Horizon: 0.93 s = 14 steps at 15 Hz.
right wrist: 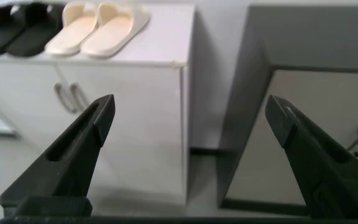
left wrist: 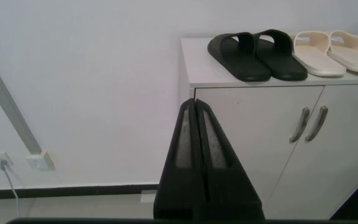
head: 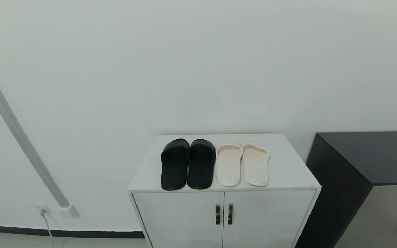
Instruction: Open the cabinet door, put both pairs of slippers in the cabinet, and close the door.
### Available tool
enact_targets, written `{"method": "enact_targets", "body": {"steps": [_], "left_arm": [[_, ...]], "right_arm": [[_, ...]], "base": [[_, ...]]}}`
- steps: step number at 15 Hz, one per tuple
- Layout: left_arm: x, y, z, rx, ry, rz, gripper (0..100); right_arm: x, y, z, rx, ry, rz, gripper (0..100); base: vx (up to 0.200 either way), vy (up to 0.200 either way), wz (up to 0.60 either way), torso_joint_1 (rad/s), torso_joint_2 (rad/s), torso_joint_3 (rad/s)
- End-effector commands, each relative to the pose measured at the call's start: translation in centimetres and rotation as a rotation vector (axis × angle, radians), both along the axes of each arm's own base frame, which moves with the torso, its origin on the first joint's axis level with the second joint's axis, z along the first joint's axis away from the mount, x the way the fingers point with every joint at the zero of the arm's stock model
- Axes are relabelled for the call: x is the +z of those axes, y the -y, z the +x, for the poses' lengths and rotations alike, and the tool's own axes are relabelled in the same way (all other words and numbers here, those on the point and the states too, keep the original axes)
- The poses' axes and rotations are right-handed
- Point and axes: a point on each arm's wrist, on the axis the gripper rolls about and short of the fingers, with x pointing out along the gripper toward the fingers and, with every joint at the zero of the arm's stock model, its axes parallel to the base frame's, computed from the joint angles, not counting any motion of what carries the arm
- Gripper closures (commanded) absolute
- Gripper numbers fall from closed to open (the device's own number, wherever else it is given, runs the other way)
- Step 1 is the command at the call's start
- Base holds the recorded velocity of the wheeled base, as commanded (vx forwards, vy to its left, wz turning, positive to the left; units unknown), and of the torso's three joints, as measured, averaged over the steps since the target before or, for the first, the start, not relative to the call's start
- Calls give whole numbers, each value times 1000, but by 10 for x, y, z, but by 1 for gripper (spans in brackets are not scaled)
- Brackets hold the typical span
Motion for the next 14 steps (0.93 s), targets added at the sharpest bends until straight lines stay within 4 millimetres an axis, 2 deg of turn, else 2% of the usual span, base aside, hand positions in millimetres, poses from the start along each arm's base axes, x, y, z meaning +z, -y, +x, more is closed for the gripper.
{"method": "enact_targets", "body": {"steps": [1, 4, 5, 6, 10, 14], "left_arm": [[0, 0, 0, 0, 0, 0, 100], [0, 0, 0, -1, 0, 0, 100], [0, 0, 0, -1, 0, 0, 100], [0, 0, 0, -1, 0, 0, 100], [0, 0, 0, -1, 0, -1, 100], [0, 0, 0, -1, 0, -1, 100]], "right_arm": [[10, -2, 36, 61, -142, 12, 0], [16, -10, 79, 126, -179, 37, 0], [21, -18, 101, 151, -180, 63, 0], [23, -24, 113, 152, -191, 69, 0], [39, -53, 140, 173, -200, 95, 0], [44, -105, 171, 205, -240, 75, 0]], "base": [[0, 0, 0, 0, 0, 0], [0, 0, 0, 0, 0, 0], [0, 0, 0, 0, 0, 0], [0, 0, 0, 0, 0, 0], [0, 0, 0, 0, 0, 0], [0, 0, 0, 0, 0, 0]]}}
